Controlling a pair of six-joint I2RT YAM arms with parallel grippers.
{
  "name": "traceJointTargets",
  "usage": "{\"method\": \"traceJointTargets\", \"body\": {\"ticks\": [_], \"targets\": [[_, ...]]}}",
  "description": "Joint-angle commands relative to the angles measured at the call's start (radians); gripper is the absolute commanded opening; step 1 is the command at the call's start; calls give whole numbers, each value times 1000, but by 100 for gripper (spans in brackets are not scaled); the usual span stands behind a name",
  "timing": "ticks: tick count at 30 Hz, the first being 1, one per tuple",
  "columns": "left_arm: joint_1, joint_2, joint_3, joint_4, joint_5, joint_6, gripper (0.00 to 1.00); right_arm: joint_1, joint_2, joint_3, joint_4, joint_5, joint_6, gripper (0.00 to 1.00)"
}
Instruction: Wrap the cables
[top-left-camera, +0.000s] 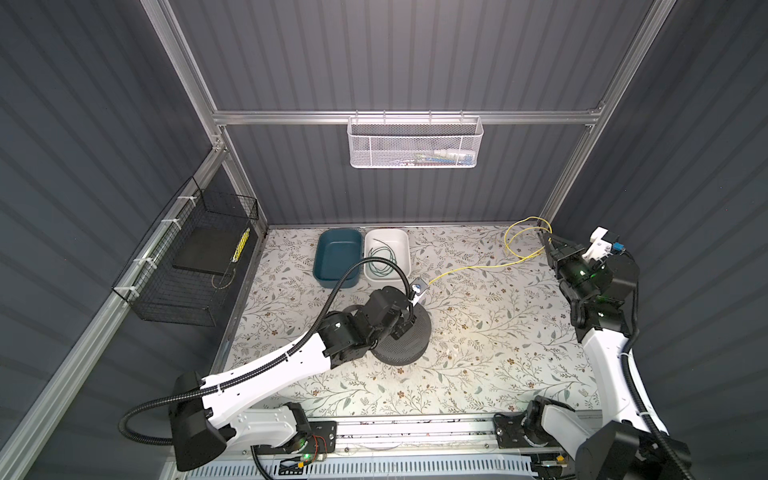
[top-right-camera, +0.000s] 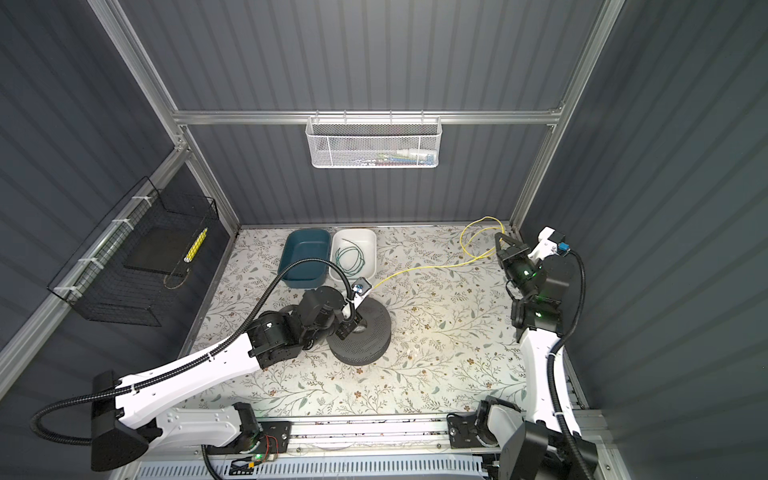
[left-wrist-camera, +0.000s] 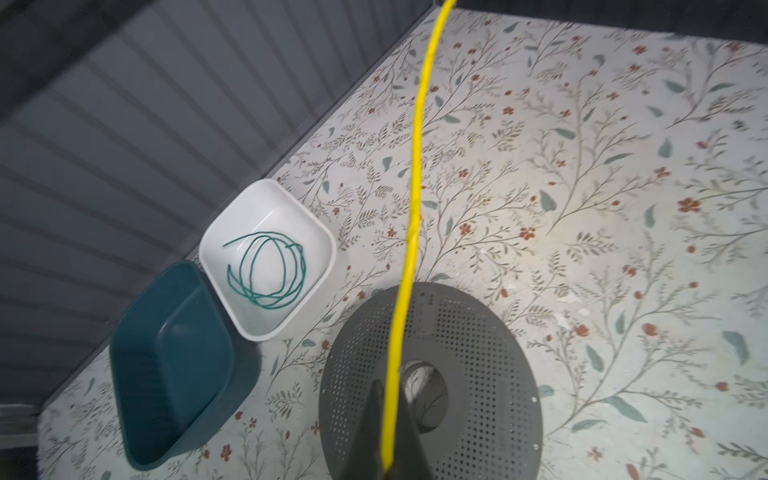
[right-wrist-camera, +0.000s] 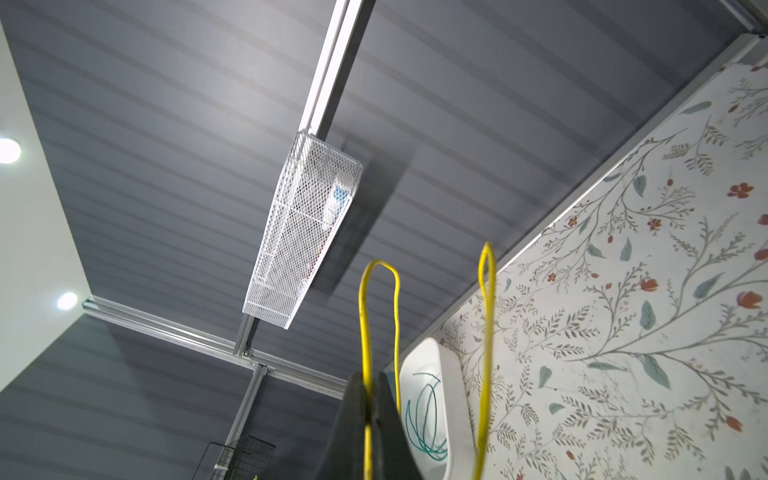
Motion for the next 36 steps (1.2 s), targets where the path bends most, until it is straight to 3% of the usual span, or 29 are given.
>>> {"method": "traceJointTargets", "body": {"ticks": [1,10,16,21,25,26,28,31,33,36], "targets": [[10,26,-38,-96,-151,43,0,-38,16,13,136,-9,107,0],[10,53,-133,-76,-247,25,0,-60,49,-19,253,-31,212,0],[11,-17,-169,-61,-287,18,0,-57,48,-38,263,-49,222,0],[19,-49,-148,-89,-284,-3,0,0,20,-60,206,-50,178,0],[18,-130,-145,-62,-173,-8,0,74,-7,-73,156,-33,126,0],[18,-156,-152,-50,-140,1,6,88,-11,-74,147,-31,117,0],[18,-202,-149,-48,-97,19,34,115,-21,-71,127,-25,102,0],[18,-255,-87,-150,-71,14,62,129,-33,-54,95,-29,85,0],[18,-307,-58,-197,-68,17,69,139,-42,-41,75,-34,74,0],[18,-388,-9,-206,-100,31,71,156,-63,-20,22,-31,39,0]]}}
